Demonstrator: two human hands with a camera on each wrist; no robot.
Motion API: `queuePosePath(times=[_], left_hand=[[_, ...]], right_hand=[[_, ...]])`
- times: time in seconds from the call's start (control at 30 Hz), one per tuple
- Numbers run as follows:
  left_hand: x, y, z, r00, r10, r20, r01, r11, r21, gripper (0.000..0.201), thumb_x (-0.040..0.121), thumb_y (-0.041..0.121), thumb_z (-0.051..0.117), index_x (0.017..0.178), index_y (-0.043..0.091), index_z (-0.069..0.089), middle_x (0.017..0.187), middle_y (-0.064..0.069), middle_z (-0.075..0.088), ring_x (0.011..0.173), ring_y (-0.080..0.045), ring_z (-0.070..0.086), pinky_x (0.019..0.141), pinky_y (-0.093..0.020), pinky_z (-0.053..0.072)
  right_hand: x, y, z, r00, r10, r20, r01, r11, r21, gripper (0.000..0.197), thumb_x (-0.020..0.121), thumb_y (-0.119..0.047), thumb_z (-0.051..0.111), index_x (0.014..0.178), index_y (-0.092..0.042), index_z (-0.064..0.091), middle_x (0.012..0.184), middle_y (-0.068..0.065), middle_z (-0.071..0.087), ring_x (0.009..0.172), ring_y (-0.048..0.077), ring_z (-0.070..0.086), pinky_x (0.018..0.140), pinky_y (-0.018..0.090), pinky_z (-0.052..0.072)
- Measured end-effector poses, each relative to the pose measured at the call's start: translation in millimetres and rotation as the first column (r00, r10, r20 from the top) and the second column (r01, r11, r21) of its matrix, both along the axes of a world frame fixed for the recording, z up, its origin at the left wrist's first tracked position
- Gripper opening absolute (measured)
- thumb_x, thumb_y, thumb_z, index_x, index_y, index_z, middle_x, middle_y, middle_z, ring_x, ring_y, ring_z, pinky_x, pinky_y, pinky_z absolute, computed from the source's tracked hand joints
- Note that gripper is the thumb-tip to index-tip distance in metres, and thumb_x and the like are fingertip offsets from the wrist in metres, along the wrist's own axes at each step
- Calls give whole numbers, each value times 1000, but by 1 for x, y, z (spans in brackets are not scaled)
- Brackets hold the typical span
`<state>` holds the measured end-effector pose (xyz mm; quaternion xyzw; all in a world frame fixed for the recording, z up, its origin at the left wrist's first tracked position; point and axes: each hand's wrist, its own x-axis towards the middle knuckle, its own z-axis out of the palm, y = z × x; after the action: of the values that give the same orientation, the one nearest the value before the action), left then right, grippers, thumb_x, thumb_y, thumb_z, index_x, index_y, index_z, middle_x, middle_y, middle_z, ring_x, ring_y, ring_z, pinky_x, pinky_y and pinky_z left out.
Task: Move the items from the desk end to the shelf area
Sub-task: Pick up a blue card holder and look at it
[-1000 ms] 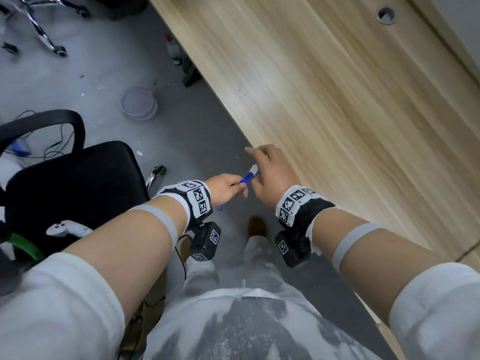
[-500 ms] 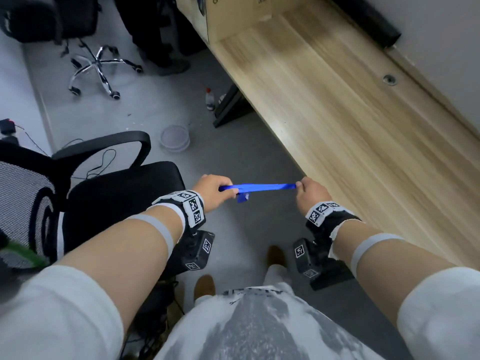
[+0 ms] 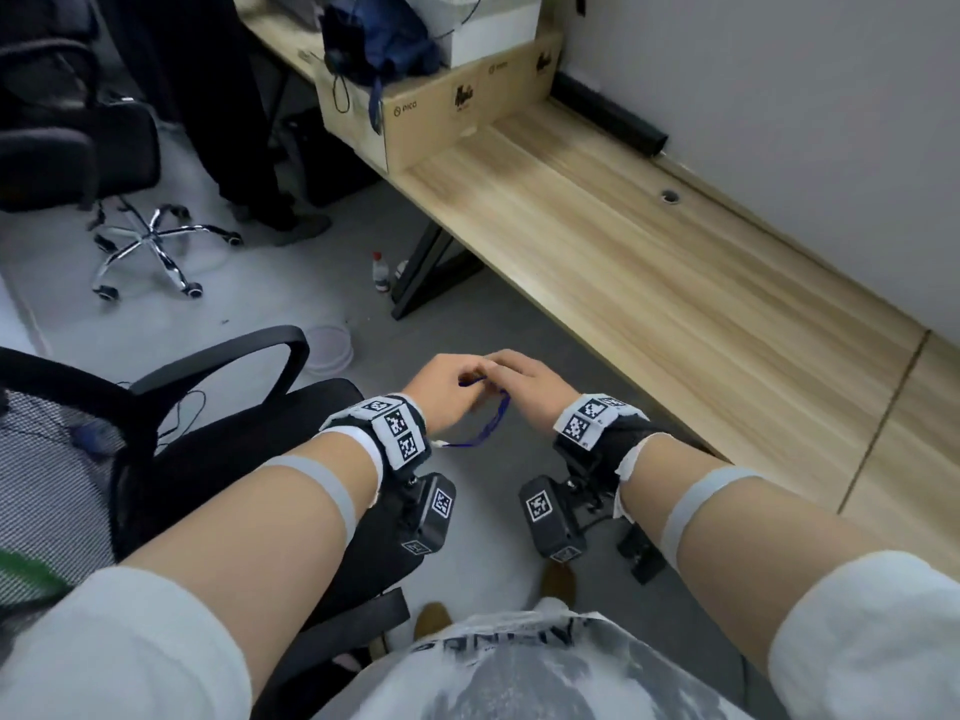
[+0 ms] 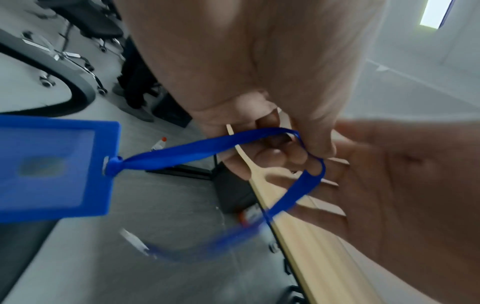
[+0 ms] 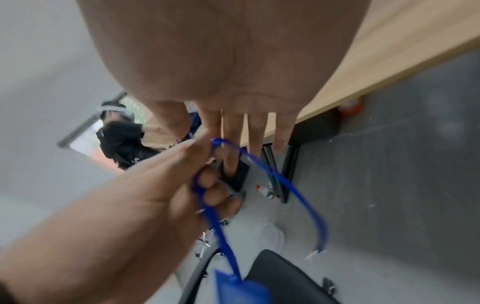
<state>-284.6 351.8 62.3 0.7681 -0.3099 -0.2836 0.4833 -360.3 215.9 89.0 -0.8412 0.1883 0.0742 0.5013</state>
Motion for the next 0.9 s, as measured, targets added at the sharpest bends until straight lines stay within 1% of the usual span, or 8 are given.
queuePosePath(times=[0.1, 0.2, 0.37, 0.53, 0.6, 0.73, 0.83, 0.9], left_hand=[[-5, -1, 4, 998, -13, -55, 11, 1000, -27, 20, 88, 0, 56, 80, 11, 71, 73, -4, 67, 71, -16, 59, 73, -39, 58], [-8, 7, 1, 995, -59, -76, 58, 998, -16, 10, 89, 6, 66, 85, 14, 71, 76, -3, 68, 71, -12, 60, 69, -28, 52], [-4, 20, -14, 995, -101, 23, 97, 986, 135, 11, 88, 27, 74, 78, 24, 69, 70, 1, 69, 65, -10, 59, 70, -30, 48], [-22, 3, -5, 984, -160, 75, 146, 974, 171, 15, 92, 25, 67, 77, 23, 67, 75, -1, 73, 68, -10, 60, 72, -31, 50], [-25, -2, -3, 982, -183, 39, 177, 975, 131, 13, 94, 21, 63, 81, 19, 65, 77, -2, 75, 71, -11, 61, 74, -33, 50], [-33, -13, 7, 971, -237, -3, 237, 970, 44, 12, 94, 22, 65, 83, 18, 65, 71, 0, 69, 68, -12, 62, 72, -33, 49], [-36, -22, 12, 967, -254, -15, 254, 967, 15, 7, 86, 24, 69, 80, 21, 70, 77, -10, 73, 73, -15, 63, 82, -45, 55], [-37, -24, 15, 970, -243, -14, 243, 970, 24, 6, 79, 30, 70, 78, 24, 71, 84, -16, 74, 76, -16, 63, 85, -50, 54]], right_hand=[[-5, 4, 6, 997, 18, -74, -28, 990, -137, 27, 100, -37, 45, 78, -24, 52, 76, -2, 59, 81, 23, 57, 78, 34, 45], [-21, -5, 7, 989, 59, -133, -93, 959, -268, 38, 99, -41, 46, 66, -24, 52, 65, -7, 50, 67, 17, 49, 59, 30, 35], [-59, -42, -4, 969, -237, -68, 186, 886, -425, 38, 96, -38, 51, 62, -20, 52, 58, -3, 49, 60, 21, 49, 50, 28, 31], [-81, -56, -16, 913, -384, -137, 271, 824, -497, 33, 94, -41, 49, 68, -22, 53, 64, -2, 55, 70, 28, 58, 56, 28, 34], [-83, -53, -11, 932, -335, -142, 258, 883, -392, 23, 96, -43, 47, 86, -26, 60, 82, -3, 62, 84, 25, 59, 69, 28, 39], [-80, -38, 4, 988, -124, -95, 115, 989, -94, 35, 99, -45, 47, 117, -20, 65, 115, -3, 64, 108, 16, 58, 94, 30, 41], [-77, -30, 3, 994, -23, -103, 24, 1000, 11, 30, 97, -40, 50, 96, -18, 70, 101, 0, 72, 101, 17, 64, 100, 35, 43], [-77, -29, 3, 995, -34, -90, 37, 999, 40, 31, 98, -38, 50, 87, -15, 68, 78, 1, 70, 76, 16, 63, 85, 35, 48]])
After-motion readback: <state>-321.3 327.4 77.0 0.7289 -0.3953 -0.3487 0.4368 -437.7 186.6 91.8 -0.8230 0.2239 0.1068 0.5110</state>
